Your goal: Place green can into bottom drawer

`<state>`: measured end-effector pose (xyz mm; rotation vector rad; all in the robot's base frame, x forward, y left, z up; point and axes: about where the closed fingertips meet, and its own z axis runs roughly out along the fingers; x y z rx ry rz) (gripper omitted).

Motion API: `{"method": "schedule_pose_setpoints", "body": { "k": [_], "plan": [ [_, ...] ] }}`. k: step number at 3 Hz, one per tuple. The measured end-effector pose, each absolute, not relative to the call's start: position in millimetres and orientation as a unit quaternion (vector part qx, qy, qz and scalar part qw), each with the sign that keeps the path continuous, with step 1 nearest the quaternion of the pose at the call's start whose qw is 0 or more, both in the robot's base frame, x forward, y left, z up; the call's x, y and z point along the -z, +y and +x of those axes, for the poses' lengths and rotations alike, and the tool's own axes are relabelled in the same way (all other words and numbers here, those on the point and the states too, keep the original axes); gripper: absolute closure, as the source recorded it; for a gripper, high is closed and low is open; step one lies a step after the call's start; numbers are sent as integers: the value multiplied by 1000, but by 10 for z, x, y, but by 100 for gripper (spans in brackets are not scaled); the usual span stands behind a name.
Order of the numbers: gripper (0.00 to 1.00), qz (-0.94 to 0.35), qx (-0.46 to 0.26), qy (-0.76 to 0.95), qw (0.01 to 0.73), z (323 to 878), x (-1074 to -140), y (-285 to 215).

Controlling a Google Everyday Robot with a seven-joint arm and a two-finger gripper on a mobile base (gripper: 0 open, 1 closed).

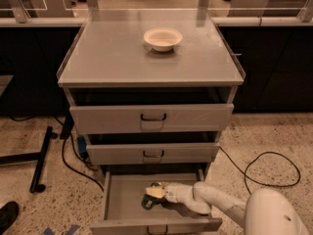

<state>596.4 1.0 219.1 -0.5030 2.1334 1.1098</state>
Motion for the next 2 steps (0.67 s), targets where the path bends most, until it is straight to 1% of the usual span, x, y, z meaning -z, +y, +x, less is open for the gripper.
{"method": "schedule_pose_setpoints", "body": {
  "k": [1, 2],
  "plan": [
    [100, -189, -427, 824, 321, 5996, -1905, 79],
    [81, -195, -427, 826, 312, 6050, -1777, 133]
  ]
}}
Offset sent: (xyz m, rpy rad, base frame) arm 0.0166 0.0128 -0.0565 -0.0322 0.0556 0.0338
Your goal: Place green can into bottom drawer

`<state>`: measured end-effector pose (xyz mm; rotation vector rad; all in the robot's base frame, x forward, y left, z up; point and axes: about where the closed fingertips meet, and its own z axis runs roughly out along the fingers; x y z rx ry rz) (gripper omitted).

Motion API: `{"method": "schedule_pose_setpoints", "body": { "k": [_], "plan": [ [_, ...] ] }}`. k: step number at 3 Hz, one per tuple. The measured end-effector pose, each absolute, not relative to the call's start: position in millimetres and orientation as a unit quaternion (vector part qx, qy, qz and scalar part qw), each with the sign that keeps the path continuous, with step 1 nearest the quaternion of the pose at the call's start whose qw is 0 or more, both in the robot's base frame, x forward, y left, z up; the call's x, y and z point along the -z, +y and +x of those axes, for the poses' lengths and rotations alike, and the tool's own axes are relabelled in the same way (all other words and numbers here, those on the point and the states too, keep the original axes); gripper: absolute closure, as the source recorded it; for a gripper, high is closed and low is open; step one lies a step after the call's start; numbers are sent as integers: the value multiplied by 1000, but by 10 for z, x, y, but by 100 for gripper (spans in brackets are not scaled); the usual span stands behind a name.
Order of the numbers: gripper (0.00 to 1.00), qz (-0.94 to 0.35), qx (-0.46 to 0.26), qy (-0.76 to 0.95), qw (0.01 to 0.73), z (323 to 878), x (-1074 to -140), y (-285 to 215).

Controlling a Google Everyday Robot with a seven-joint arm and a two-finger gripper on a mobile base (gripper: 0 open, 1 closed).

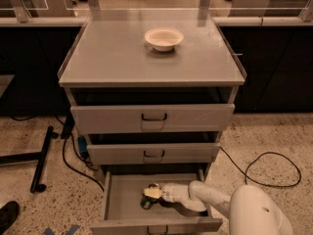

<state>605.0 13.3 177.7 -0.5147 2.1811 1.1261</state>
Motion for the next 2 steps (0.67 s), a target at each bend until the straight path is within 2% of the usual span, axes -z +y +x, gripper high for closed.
{"method": "schedule_pose_setpoints", "body": {
  "k": [2],
  "plan": [
    [36, -196, -430, 833, 287, 6082, -1641, 171]
  ]
}}
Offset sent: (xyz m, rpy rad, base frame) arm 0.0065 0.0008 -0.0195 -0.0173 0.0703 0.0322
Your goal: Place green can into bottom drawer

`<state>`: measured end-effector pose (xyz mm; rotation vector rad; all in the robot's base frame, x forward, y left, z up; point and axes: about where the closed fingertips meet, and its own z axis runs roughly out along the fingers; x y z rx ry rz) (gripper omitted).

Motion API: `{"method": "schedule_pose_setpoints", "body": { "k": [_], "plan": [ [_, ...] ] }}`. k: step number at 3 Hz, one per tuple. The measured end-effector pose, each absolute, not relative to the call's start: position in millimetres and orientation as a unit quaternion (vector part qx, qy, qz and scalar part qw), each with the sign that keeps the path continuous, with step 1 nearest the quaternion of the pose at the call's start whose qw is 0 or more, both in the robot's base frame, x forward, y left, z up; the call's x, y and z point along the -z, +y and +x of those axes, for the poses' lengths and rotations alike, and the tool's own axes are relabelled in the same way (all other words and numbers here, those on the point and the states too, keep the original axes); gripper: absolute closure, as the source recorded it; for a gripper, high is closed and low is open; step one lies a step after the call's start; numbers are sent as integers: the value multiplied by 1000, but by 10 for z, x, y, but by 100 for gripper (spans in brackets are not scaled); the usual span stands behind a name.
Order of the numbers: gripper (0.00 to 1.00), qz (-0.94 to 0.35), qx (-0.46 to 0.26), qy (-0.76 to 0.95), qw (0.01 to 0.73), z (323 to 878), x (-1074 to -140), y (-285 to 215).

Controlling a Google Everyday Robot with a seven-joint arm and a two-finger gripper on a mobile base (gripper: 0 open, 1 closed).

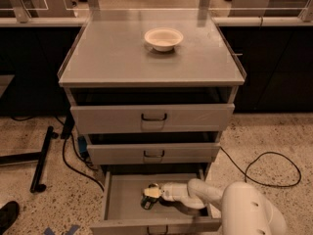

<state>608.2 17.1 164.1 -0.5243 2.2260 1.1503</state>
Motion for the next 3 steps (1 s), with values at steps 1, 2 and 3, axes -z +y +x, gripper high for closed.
{"method": "schedule_pose_setpoints", "body": {
  "k": [1, 2, 3],
  "plan": [
    [12, -198, -433, 834, 279, 6087, -1604, 191],
    [0, -199, -435, 835, 272, 6092, -1581, 202],
    [0, -199, -435, 835, 272, 6092, -1581, 202]
  ]
}}
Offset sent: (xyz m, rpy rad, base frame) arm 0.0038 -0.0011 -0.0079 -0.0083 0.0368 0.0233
